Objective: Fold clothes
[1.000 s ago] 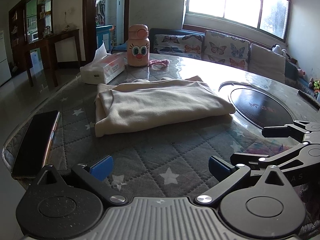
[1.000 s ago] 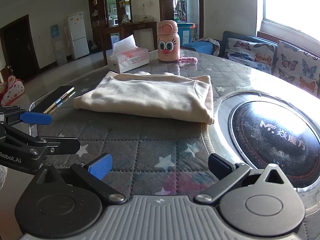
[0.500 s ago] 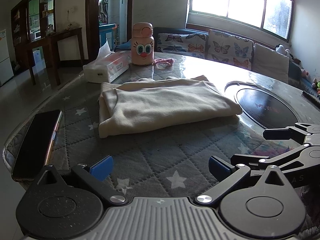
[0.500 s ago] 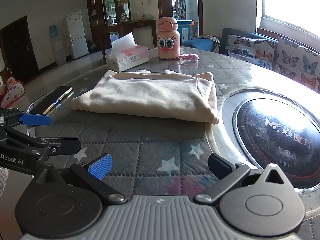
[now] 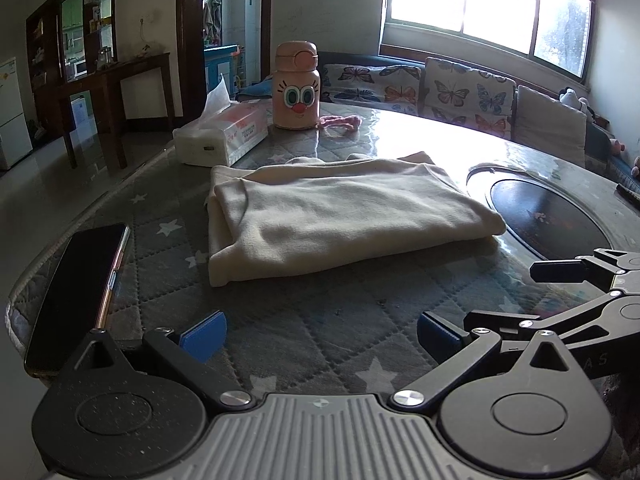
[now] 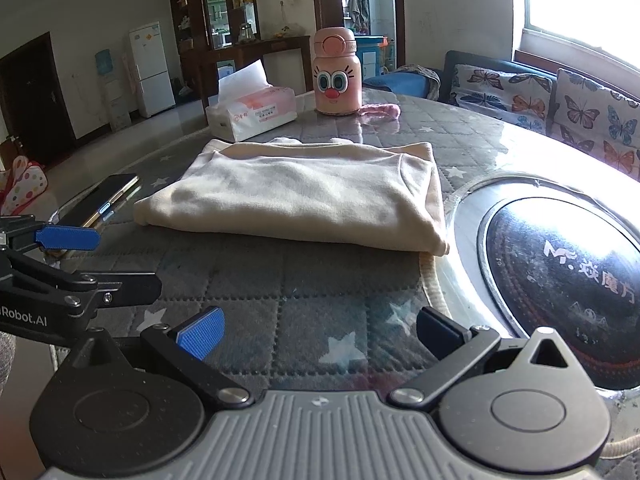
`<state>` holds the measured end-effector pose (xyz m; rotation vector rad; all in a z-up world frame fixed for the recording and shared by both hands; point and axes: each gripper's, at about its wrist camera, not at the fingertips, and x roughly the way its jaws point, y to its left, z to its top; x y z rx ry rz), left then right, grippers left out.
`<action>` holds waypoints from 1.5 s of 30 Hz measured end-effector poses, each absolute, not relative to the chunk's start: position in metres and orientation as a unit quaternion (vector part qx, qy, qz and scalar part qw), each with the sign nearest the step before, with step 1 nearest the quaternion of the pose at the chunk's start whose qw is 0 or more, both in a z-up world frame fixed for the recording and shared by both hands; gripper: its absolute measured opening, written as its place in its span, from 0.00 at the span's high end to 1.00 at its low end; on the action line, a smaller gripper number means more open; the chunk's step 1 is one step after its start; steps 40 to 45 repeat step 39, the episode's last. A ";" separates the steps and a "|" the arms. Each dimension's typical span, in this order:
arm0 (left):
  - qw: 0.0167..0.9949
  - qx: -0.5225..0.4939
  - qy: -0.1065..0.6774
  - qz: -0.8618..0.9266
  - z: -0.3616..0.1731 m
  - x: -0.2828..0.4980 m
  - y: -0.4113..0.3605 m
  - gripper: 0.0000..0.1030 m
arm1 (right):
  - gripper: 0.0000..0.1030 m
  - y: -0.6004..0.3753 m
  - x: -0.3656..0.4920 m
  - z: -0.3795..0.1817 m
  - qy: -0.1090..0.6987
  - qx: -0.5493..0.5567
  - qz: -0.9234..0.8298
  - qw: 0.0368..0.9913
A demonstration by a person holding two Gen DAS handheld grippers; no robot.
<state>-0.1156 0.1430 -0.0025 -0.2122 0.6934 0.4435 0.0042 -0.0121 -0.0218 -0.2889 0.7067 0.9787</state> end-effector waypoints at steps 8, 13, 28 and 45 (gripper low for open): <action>0.910 -0.103 0.337 0.219 -0.005 -0.112 0.152 0.00 | 0.00 -0.003 0.010 -0.024 0.333 -0.135 0.455 0.815; 0.909 -0.105 0.339 0.221 -0.007 -0.110 0.157 0.00 | 0.00 0.003 0.011 -0.027 0.334 -0.137 0.455 0.814; 0.906 -0.106 0.343 0.223 -0.010 -0.107 0.164 0.00 | 0.00 0.013 0.015 -0.031 0.326 -0.137 0.446 0.822; 0.908 -0.107 0.339 0.223 -0.010 -0.104 0.166 0.00 | 0.00 0.017 0.015 -0.032 0.324 -0.137 0.442 0.825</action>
